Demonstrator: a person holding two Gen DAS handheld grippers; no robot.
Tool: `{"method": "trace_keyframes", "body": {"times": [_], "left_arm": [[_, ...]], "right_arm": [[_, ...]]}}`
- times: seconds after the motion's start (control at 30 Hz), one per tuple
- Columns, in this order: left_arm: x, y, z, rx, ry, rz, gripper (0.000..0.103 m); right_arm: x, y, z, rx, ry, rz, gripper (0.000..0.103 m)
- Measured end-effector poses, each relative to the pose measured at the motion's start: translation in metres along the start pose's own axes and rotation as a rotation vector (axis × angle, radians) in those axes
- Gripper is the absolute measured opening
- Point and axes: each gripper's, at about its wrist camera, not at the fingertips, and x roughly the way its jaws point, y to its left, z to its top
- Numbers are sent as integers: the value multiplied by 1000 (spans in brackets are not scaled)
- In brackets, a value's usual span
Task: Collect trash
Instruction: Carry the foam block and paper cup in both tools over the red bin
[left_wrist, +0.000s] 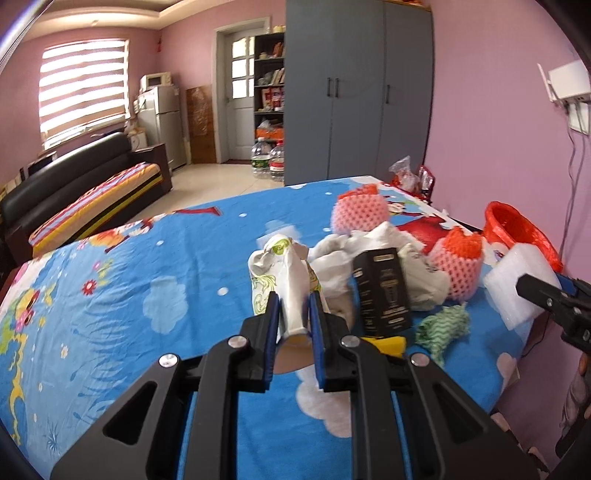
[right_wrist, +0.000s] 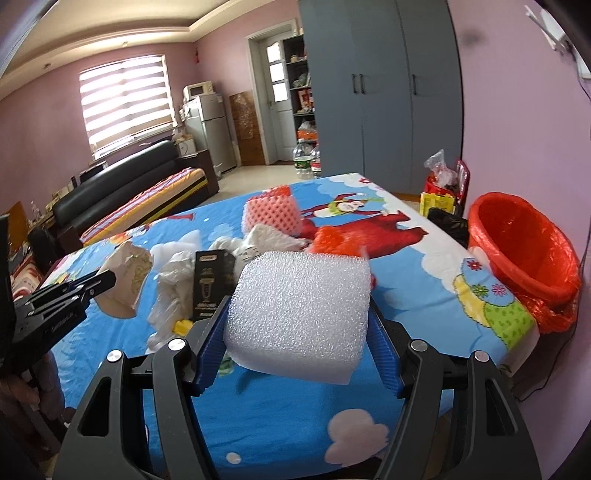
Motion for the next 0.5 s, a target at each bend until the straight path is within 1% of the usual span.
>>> {"method": "trace_keyframes", "body": {"times": [0.23,0.5], "left_arm": [[-3,-38,11,72,-30,-67,16],[-3,-87,29,154,-73,-169,16]], "right_arm": [[-5,-30,6,54,-28,-40,66],[-18,-71,16,107,-72,-104,66]]}}
